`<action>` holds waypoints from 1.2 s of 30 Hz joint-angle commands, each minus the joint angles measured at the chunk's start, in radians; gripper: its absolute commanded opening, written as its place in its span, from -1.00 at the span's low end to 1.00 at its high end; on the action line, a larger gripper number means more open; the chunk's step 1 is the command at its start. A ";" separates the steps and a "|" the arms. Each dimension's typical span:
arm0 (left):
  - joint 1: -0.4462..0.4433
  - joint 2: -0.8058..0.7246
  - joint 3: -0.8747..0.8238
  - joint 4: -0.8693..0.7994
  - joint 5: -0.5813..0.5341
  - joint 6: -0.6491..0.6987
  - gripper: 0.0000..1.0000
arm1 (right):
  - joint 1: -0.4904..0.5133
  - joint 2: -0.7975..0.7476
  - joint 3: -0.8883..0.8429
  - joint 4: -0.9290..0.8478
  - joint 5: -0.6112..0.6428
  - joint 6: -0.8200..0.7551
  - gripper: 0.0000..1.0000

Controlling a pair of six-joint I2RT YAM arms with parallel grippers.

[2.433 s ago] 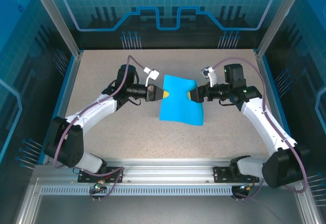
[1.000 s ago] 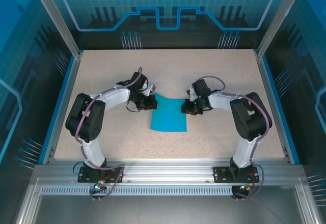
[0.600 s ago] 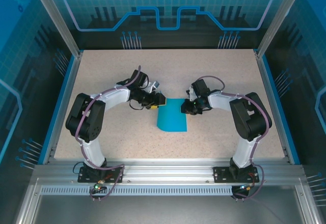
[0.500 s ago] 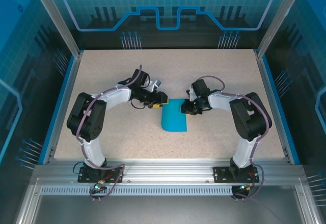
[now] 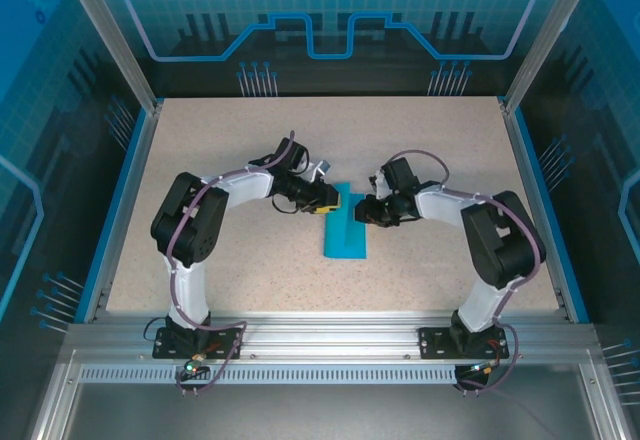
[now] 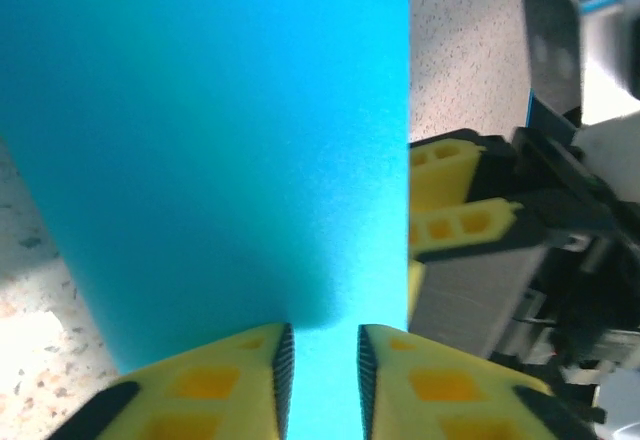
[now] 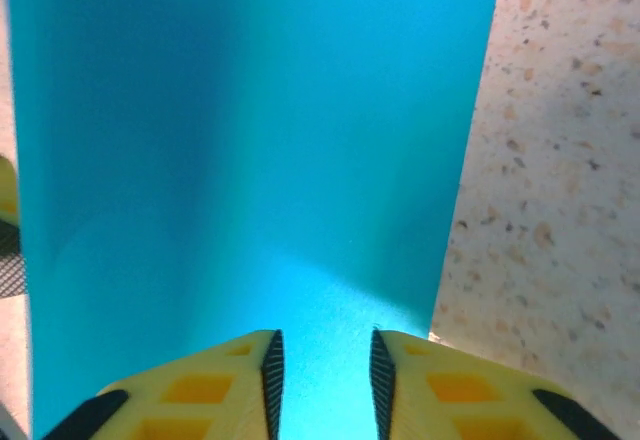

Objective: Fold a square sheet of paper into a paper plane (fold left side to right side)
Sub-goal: First fold in half a square sheet of paper at the center of the table.

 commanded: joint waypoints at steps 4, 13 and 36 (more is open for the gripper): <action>-0.005 0.012 0.017 -0.004 -0.003 0.001 -0.78 | -0.038 -0.140 -0.043 0.045 -0.084 0.035 -0.18; -0.005 0.013 0.018 -0.009 -0.010 0.001 -0.88 | -0.021 -0.140 -0.085 0.161 -0.219 0.146 0.03; -0.004 -0.122 -0.054 -0.055 -0.147 0.041 -0.16 | 0.011 -0.021 0.014 -0.025 -0.091 0.070 -0.87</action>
